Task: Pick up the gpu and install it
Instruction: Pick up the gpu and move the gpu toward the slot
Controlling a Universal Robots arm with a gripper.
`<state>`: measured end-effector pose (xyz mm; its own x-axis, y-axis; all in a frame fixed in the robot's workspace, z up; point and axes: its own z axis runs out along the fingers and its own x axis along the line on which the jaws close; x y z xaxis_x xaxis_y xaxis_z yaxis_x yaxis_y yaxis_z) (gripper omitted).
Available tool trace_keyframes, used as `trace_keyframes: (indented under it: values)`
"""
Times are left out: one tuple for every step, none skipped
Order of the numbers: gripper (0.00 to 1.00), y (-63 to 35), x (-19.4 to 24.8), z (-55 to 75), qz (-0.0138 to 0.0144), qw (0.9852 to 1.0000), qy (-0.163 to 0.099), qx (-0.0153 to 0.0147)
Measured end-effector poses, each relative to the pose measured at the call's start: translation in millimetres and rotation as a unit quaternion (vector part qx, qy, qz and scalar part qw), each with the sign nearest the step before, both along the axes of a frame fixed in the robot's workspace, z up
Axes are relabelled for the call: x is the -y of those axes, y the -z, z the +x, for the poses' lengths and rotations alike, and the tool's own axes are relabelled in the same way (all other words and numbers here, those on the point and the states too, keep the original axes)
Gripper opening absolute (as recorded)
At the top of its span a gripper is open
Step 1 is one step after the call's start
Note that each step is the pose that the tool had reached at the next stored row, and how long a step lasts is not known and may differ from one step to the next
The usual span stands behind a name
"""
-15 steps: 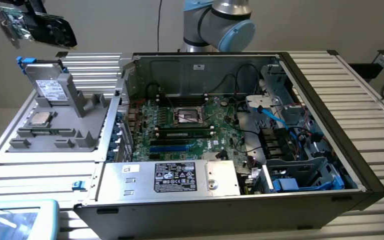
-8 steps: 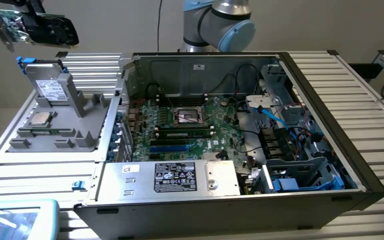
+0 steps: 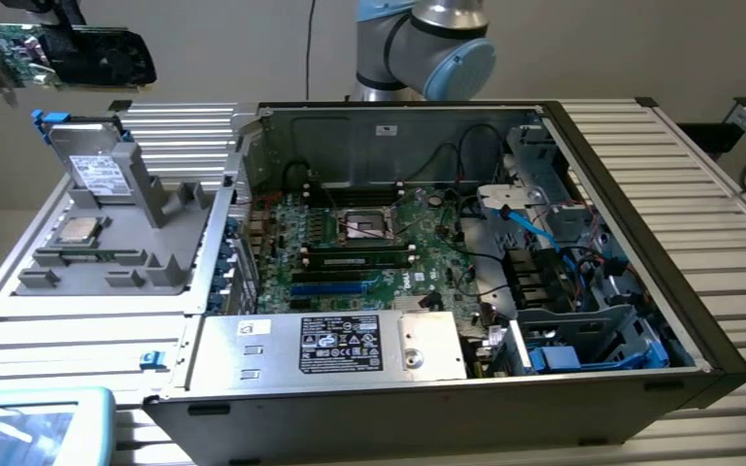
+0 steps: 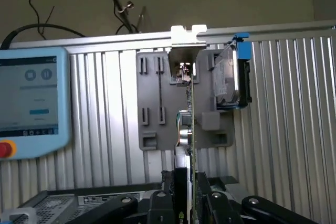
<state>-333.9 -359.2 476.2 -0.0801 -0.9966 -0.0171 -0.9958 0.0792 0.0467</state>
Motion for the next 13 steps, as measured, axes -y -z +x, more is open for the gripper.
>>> trace_keyframes:
  values:
    - [0.28,0.0,0.0,0.0,0.0000,1.0000,-0.009,0.0004]
    - [0.28,0.1,0.0,0.0,-0.0001,0.9996,-0.027,0.0012]
    - [0.28,0.2,0.0,0.0,-0.0001,0.9993,-0.036,0.0016]
    - [0.28,0.2,0.0,0.0,-0.0001,0.9991,-0.042,0.0019]
    - [0.28,0.2,0.0,0.0,-0.0001,0.9991,-0.042,0.0019]
    - [0.28,0.2,0.0,0.0,-0.0001,0.9991,-0.042,0.0019]
    - [0.28,0.2,0.0,0.0,-0.0001,0.9991,-0.042,0.0019]
    - [0.28,0.2,0.0,0.0,-0.0001,0.9991,-0.042,0.0019]
    - [0.28,0.2,0.0,0.0,-0.0001,0.9991,-0.042,0.0019]
    - [0.28,0.2,0.0,0.0,-0.0001,0.9991,-0.042,0.0019]
    - [0.28,0.2,0.0,0.0,-0.0001,0.9991,-0.042,0.0019]
    - [0.28,0.2,0.0,0.0,-0.0001,0.9991,-0.042,0.0019]
    - [0.28,0.2,0.0,0.0,-0.0001,0.9991,-0.042,0.0019]
